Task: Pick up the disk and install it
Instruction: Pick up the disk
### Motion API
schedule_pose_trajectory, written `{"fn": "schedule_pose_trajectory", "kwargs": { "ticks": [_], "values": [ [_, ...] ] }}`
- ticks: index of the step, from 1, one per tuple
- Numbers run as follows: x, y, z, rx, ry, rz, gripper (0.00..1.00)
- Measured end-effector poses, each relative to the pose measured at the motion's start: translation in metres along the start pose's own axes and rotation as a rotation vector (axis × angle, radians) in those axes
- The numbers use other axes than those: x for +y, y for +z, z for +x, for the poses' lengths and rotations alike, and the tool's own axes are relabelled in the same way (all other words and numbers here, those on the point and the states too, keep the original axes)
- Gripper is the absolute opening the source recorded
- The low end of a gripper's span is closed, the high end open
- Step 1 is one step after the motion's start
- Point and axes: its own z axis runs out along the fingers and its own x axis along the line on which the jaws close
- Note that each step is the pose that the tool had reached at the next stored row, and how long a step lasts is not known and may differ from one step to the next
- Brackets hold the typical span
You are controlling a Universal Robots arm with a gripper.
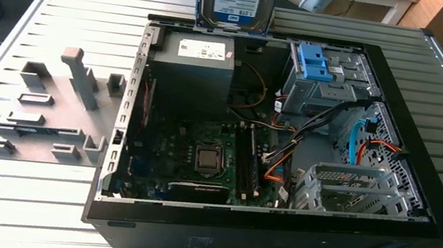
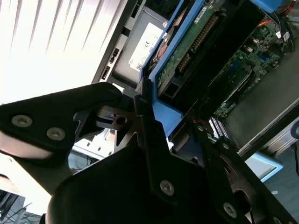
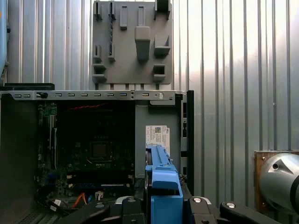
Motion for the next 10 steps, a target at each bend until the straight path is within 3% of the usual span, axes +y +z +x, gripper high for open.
{"fn": "schedule_pose_trajectory", "kwargs": {
  "ticks": [10],
  "values": [
    [0.0014, 0.0000, 0.0000, 0.0000, 0.000, 0.0000, 0.37]
  ]
}}
